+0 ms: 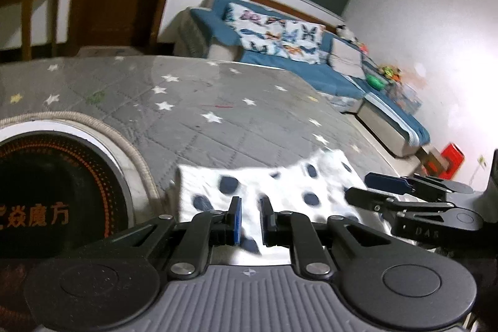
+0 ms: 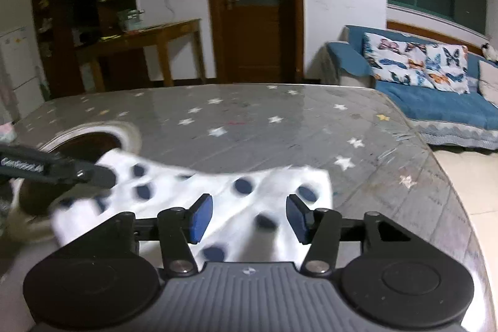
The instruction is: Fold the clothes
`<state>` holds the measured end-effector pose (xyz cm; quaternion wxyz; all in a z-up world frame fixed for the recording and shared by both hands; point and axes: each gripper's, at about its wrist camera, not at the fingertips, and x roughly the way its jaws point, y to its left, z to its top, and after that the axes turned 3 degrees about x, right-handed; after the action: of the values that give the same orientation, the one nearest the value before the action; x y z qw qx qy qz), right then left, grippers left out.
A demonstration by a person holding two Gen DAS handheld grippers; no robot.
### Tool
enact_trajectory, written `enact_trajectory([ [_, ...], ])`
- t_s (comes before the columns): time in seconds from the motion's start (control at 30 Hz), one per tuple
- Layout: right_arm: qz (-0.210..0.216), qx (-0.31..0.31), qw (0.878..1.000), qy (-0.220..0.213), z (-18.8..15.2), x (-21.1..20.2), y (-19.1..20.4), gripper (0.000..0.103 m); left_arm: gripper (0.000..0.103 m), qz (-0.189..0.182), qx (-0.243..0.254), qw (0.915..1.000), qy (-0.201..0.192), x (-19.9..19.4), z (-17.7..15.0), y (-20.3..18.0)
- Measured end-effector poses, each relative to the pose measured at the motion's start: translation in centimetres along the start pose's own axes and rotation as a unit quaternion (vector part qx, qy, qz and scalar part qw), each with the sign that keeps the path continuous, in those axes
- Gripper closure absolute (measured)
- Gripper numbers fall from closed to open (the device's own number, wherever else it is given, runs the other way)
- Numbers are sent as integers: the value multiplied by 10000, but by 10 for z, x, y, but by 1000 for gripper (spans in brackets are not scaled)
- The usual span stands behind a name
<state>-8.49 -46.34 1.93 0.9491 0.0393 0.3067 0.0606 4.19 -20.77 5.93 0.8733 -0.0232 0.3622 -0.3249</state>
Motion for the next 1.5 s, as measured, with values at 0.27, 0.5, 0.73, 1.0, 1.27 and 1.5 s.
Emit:
enact_trajectory([
  [0.27, 42, 37, 10000, -81, -43, -36, 25, 45, 89, 13, 440, 9990, 56, -12, -26, -17],
  [0.5, -49, 273, 9996, -2, -64, -33, 21, 45, 87, 96, 431, 9989, 129, -10, -33, -17],
  [0.73, -145, 378, 9987, -307, -66, -52, 21, 23, 47, 133, 510, 9986, -26, -29, -42, -24],
  [1.0, -312, 398, 9978, -429, -85, -65, 36, 9, 21, 240, 422, 9988, -105, -49, -61, -20],
  [1.27, -453, 290, 9971, -538, -97, -76, 55, 0, 4, 337, 233, 9990, -170, -64, -79, -12],
  [1.5, -601, 334, 9961, -558, -104, -83, 67, 0, 0, 316, 288, 9987, -265, -79, -93, -16],
])
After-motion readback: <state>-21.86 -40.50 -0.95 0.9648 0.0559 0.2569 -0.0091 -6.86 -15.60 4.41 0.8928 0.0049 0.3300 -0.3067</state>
